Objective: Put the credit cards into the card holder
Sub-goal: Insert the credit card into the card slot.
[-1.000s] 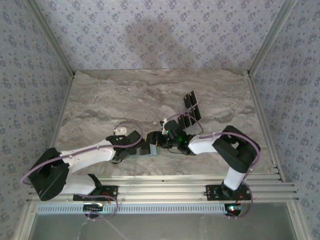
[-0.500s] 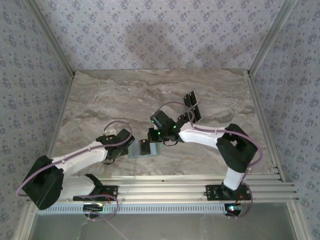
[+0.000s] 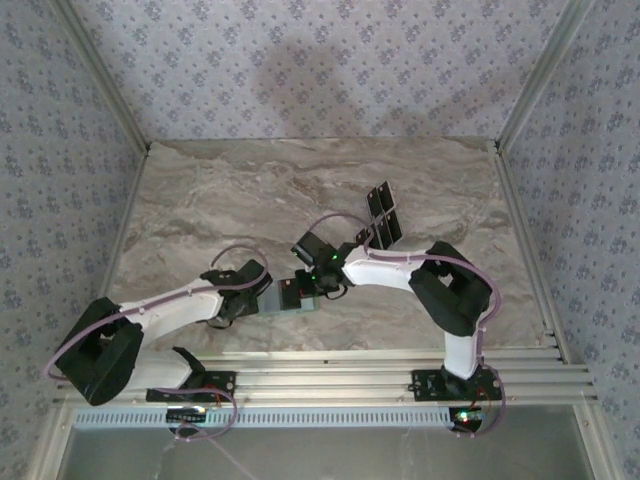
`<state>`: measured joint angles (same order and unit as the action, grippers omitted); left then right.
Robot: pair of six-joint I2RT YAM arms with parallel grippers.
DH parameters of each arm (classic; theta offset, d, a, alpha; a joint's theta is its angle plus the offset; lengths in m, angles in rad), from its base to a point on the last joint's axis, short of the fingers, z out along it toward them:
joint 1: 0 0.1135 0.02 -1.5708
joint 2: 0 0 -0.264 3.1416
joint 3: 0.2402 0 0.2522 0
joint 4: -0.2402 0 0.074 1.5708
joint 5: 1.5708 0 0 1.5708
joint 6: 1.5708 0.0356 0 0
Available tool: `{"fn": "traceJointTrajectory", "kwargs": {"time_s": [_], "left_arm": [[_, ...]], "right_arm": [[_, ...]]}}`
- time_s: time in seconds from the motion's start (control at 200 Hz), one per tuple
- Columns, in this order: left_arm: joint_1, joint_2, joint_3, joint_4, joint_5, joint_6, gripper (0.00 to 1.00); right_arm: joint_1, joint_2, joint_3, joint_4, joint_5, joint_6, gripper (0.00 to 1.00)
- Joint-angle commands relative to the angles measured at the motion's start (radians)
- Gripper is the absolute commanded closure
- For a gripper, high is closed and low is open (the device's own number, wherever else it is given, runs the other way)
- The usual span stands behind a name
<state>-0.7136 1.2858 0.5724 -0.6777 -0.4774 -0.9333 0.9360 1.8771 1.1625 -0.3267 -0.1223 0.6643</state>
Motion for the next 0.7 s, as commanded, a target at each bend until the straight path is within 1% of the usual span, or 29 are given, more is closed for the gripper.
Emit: {"fn": "traceJointTrajectory", "kwargs": {"time_s": [0.0,0.695], "left_arm": [[-0.001,0.018,-0.003,0.021,0.021,-0.012,0.0],[-0.029,0.073,-0.003,0.058,0.037,-0.013,0.0]], "right_arm": [[0.011,0.027,0.059,-0.024,0.003,-0.015,0.98],[0.054,0.11,0.149,-0.014,-0.046,-0.002,0.98]]}}
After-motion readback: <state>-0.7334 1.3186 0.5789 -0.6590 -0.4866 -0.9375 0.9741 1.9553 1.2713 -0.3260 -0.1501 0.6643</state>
